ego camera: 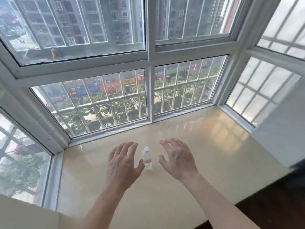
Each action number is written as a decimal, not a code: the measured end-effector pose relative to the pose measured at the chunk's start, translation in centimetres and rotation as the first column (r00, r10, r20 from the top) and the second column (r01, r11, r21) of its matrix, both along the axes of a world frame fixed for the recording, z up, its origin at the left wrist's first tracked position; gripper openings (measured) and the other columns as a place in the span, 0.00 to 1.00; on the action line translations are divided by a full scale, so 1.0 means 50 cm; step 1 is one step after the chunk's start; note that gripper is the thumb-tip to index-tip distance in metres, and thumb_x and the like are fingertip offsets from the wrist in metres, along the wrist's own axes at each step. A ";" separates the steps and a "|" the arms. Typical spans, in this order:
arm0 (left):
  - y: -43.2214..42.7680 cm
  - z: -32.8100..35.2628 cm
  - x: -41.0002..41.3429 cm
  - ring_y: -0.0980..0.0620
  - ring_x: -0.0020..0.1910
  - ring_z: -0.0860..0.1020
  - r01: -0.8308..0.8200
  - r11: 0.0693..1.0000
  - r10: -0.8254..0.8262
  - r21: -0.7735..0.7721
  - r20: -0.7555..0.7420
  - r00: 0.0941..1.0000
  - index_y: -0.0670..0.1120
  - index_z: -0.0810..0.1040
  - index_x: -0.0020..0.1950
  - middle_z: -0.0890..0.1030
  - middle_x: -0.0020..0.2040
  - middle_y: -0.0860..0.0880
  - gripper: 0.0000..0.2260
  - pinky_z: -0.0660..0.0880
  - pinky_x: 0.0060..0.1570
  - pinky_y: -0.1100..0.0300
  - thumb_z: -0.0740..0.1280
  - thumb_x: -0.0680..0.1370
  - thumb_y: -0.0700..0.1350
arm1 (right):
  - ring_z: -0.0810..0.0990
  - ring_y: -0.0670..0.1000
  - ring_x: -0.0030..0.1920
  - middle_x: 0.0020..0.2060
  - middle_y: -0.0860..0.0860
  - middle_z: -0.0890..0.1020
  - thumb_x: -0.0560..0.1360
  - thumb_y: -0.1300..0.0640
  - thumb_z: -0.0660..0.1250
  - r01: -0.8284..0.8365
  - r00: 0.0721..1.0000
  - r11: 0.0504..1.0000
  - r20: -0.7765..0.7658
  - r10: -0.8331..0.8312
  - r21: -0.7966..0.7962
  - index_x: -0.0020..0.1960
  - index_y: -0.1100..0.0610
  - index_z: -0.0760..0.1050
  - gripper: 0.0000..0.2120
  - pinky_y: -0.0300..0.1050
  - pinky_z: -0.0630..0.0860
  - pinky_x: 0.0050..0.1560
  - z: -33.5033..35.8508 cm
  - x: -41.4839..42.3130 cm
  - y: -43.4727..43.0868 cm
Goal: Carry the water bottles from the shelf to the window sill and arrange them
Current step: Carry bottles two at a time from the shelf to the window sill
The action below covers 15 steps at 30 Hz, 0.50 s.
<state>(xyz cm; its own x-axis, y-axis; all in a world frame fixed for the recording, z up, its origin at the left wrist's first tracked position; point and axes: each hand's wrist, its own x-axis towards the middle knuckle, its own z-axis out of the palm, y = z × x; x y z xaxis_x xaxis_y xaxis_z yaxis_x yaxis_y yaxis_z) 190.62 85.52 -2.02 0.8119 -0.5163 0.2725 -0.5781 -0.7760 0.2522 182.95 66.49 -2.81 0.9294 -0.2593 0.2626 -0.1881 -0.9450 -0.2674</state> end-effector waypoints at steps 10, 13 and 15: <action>-0.215 -0.007 -0.112 0.45 0.64 0.76 0.494 0.869 -0.494 0.001 -0.051 0.868 0.47 0.77 0.67 0.79 0.64 0.50 0.25 0.70 0.63 0.49 0.72 0.72 0.54 | 0.79 0.58 0.62 0.59 0.53 0.82 0.73 0.49 0.69 0.480 0.876 0.877 -0.045 -0.481 -0.032 0.65 0.54 0.78 0.22 0.55 0.75 0.64 -0.019 -0.295 -0.083; -0.287 -0.007 -0.181 0.44 0.64 0.76 0.623 0.782 -0.623 0.003 -0.044 0.781 0.47 0.77 0.67 0.79 0.64 0.49 0.25 0.71 0.62 0.47 0.72 0.73 0.54 | 0.78 0.58 0.62 0.59 0.54 0.81 0.74 0.48 0.65 0.620 0.782 0.783 -0.044 -0.621 -0.036 0.65 0.55 0.78 0.21 0.56 0.75 0.64 -0.023 -0.404 -0.104; -0.337 -0.007 -0.229 0.43 0.64 0.76 0.699 0.715 -0.699 0.011 -0.030 0.715 0.47 0.76 0.68 0.78 0.65 0.48 0.25 0.71 0.61 0.47 0.72 0.73 0.54 | 0.78 0.58 0.61 0.58 0.54 0.81 0.75 0.45 0.60 0.693 0.720 0.720 -0.033 -0.694 -0.035 0.64 0.54 0.78 0.23 0.57 0.76 0.63 -0.022 -0.472 -0.115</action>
<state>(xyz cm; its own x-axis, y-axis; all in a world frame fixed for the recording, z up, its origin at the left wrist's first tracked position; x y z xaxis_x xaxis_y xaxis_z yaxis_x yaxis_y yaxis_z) 179.17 68.69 -2.39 0.2234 -0.9442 0.2420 -0.9522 -0.1583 0.2613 159.34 60.72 -3.93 0.5017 -0.8310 0.2405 -0.8029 -0.5507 -0.2280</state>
